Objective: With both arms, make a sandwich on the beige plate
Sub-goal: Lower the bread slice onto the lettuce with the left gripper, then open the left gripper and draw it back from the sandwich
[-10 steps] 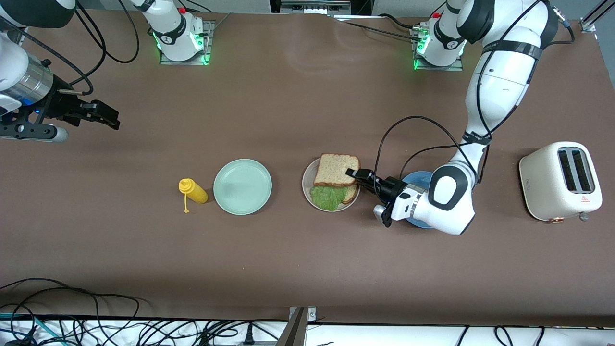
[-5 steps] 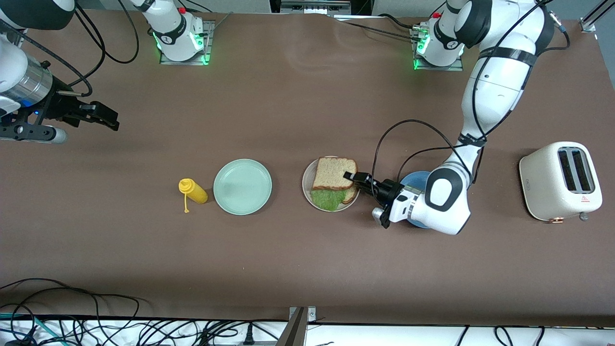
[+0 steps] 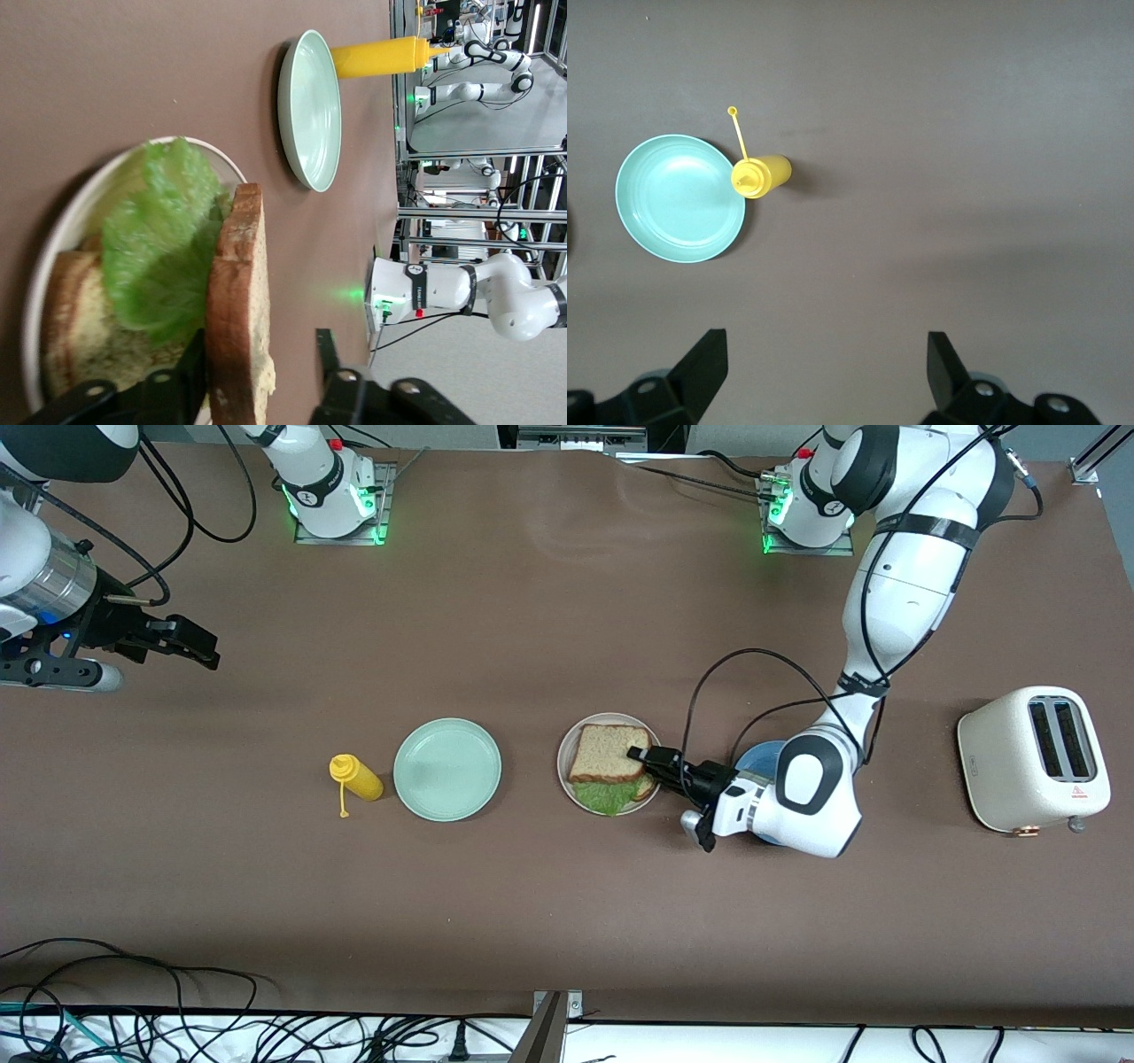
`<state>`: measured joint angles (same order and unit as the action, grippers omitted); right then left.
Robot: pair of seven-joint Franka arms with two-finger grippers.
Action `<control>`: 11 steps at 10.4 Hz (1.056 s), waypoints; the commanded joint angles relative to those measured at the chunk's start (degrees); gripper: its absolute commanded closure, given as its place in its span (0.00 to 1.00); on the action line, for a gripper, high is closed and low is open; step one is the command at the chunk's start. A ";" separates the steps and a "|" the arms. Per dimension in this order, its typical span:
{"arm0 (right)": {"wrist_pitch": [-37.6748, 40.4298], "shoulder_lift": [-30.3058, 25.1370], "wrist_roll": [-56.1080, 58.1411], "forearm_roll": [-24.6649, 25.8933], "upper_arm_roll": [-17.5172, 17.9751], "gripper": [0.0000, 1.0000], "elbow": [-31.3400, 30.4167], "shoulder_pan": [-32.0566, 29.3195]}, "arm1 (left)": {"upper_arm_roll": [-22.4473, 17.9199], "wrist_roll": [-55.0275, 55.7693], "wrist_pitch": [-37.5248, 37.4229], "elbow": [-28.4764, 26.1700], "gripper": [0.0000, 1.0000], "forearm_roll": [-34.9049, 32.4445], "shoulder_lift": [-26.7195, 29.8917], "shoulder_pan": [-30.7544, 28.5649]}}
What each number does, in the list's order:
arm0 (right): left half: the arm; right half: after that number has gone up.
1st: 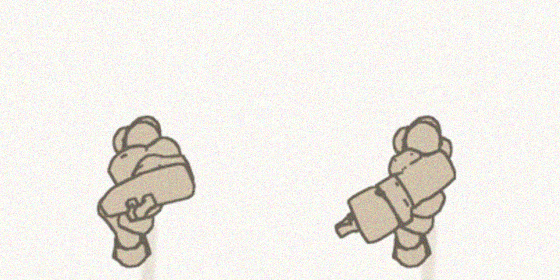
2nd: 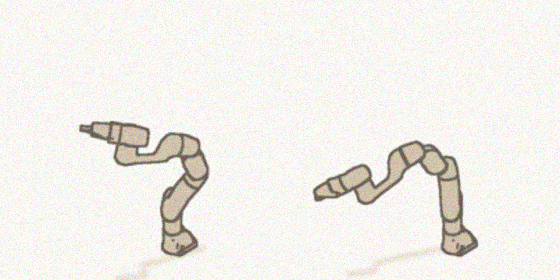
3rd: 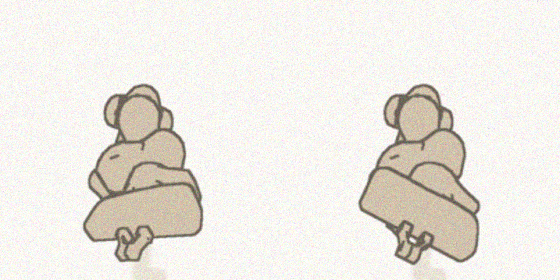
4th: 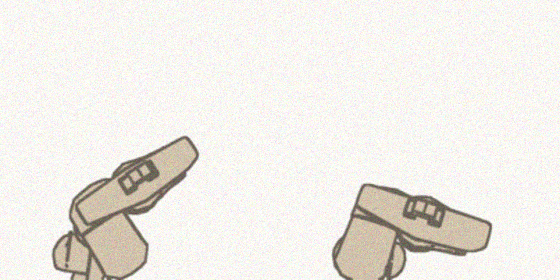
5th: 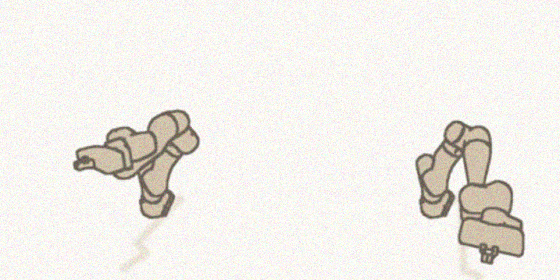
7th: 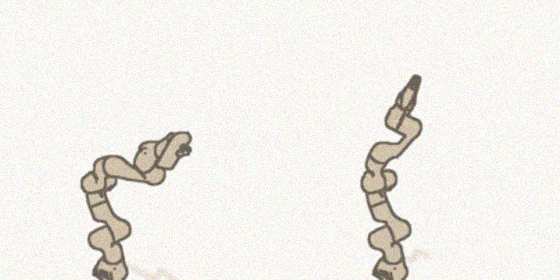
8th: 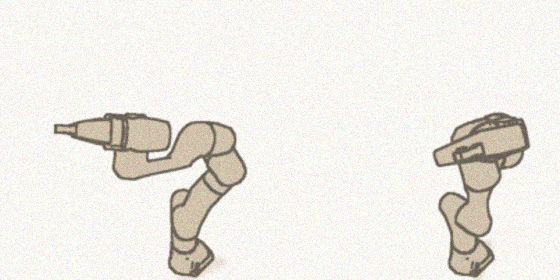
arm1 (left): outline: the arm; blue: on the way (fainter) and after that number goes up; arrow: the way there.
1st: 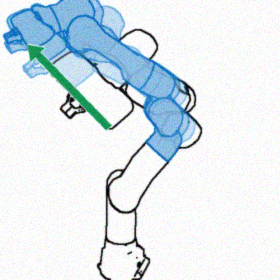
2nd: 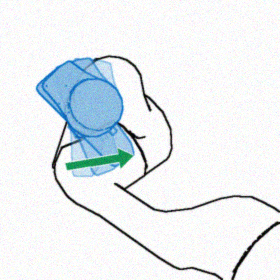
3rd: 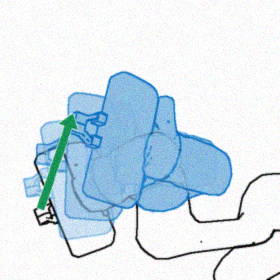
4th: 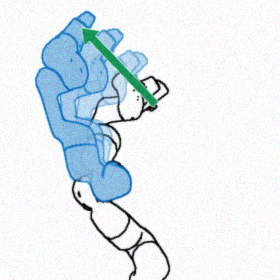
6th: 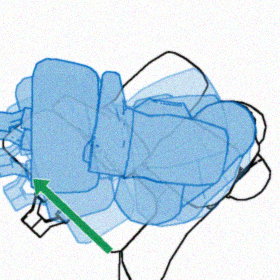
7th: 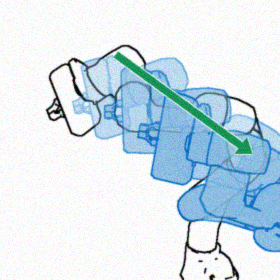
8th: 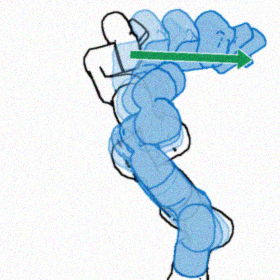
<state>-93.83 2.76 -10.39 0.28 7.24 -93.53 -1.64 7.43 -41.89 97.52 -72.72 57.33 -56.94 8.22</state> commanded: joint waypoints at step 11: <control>0.40 1.20 0.63 -0.46 0.05 0.00 3.62 -0.38 | -4.18 19.69 -1.10 0.92 0.00 -40.23 20.96 0.74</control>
<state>-94.09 3.27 -10.38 0.28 7.23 -91.53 -1.66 3.28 -28.92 97.32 -69.98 23.57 -41.53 8.15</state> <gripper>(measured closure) 0.000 0.000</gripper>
